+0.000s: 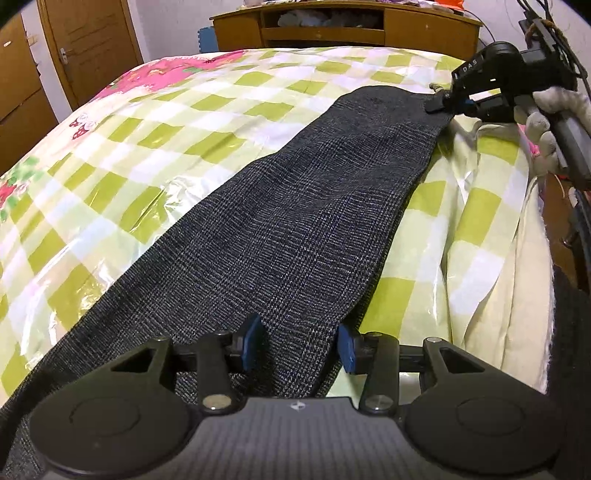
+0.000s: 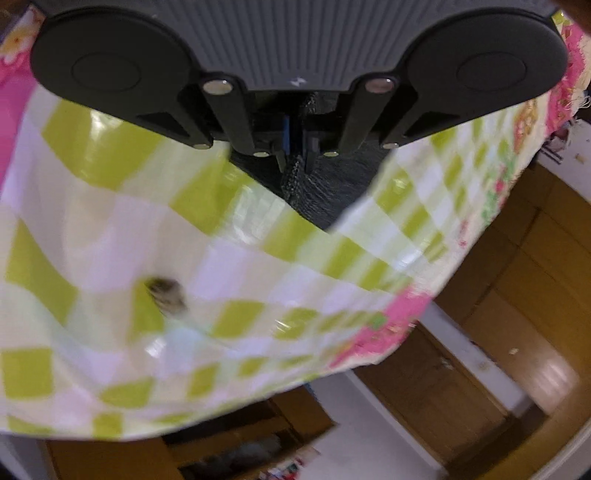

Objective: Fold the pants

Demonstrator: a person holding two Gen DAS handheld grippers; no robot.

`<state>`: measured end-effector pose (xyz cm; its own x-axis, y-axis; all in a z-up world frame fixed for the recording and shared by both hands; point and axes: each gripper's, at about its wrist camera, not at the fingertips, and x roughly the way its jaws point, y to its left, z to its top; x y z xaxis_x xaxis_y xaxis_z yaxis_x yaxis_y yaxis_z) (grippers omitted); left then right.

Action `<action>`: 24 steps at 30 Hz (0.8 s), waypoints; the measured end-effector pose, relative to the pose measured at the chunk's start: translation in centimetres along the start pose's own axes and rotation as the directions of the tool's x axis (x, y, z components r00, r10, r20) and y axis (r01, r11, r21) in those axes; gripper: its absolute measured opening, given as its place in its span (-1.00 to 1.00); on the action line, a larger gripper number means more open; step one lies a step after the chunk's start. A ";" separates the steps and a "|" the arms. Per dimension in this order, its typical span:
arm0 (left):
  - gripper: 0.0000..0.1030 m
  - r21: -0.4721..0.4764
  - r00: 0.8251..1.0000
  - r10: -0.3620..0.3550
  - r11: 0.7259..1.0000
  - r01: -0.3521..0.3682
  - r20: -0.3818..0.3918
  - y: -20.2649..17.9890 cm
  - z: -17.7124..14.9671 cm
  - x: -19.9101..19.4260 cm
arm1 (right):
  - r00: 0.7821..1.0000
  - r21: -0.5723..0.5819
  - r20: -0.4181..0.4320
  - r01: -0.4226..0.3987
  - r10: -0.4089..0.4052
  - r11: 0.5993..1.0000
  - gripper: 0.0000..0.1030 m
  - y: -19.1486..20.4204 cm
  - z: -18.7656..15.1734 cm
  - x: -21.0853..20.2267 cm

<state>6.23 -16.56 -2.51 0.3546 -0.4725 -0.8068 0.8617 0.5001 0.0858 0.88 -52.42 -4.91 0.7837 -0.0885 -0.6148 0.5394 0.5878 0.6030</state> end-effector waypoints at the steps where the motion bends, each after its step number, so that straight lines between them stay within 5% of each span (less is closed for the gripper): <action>1: 0.07 0.003 1.000 0.000 1.000 0.000 0.000 0.0 0.0 0.0 | 1.000 0.017 -0.011 -0.002 0.002 1.000 -0.82 -0.4 -0.1 0.0; 4: 0.07 0.001 1.000 -0.005 1.000 0.005 0.001 0.1 0.0 0.1 | 1.000 0.052 -0.019 0.008 -0.007 0.999 -0.75 -0.9 -0.1 -1.1; 8: 0.07 0.003 1.000 -0.007 1.000 0.007 0.003 0.1 0.0 0.1 | 0.997 0.071 -0.079 0.002 0.003 0.997 -0.37 -1.1 -0.2 -2.1; 14: 0.07 -0.005 1.000 -0.009 1.000 0.009 0.008 0.1 -0.2 0.1 | 0.980 0.016 -0.198 0.037 -0.033 0.999 -0.09 0.6 -0.1 0.1; 18: 0.07 -0.007 1.000 -0.017 1.000 0.017 0.012 0.2 -0.2 0.1 | 0.954 0.006 -0.299 -0.020 0.021 1.000 -0.10 2.0 -0.1 0.5; 21: 0.07 -0.019 1.000 -0.018 1.000 0.019 0.014 0.3 -0.3 0.1 | 0.935 -0.072 -0.349 0.039 -0.062 0.997 -0.09 2.8 -0.8 1.7; 24: 0.07 -0.030 1.000 -0.022 0.999 0.022 0.018 0.4 -0.4 0.0 | 0.948 0.000 -0.317 0.039 -0.037 0.999 -0.09 2.1 -0.8 2.3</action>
<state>6.43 -16.10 -2.72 0.3420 -0.4961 -0.7981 0.8583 0.5106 0.0504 3.56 -50.76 -5.44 0.6252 0.1499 -0.7660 0.5693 0.5838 0.5789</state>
